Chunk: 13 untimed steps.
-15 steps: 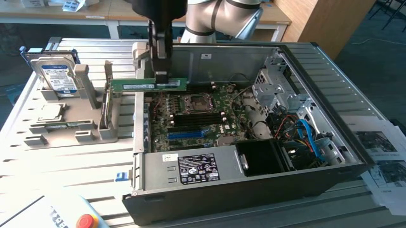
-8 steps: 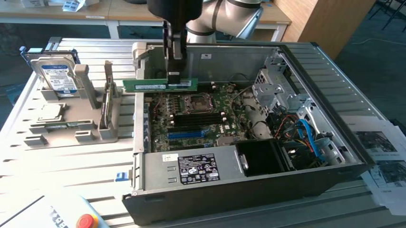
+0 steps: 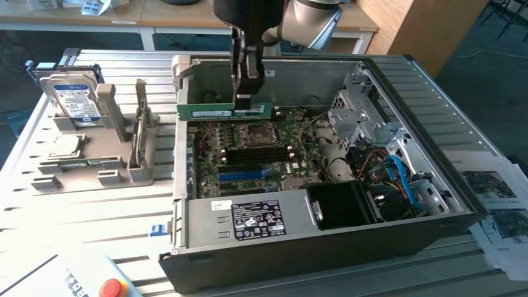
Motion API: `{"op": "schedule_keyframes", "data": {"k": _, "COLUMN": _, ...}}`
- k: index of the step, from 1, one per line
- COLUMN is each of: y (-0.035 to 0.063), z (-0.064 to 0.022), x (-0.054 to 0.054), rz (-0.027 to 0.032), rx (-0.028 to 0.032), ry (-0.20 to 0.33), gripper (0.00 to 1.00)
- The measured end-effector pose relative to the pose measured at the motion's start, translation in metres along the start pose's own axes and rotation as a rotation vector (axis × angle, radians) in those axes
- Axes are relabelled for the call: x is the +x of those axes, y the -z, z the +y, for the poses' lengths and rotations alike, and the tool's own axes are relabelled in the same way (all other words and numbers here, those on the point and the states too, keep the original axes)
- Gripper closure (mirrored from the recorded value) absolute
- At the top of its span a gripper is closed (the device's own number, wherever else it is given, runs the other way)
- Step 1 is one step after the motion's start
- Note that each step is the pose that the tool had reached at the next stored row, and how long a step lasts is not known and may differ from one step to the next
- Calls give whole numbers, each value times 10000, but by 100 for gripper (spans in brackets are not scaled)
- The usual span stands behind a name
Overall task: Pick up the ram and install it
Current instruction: 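Pick up the ram and move it above insertion slot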
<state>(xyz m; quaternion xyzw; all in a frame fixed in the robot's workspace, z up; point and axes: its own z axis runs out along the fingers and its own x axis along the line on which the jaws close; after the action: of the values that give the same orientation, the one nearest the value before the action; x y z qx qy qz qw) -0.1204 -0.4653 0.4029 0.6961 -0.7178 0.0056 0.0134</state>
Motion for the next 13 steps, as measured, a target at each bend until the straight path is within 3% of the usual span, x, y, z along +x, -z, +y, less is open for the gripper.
{"op": "schedule_keyframes", "data": {"k": 13, "y": 3, "z": -318, "x": 15, "rz": 0, "rx": 0, "ry": 6, "gripper": 88}}
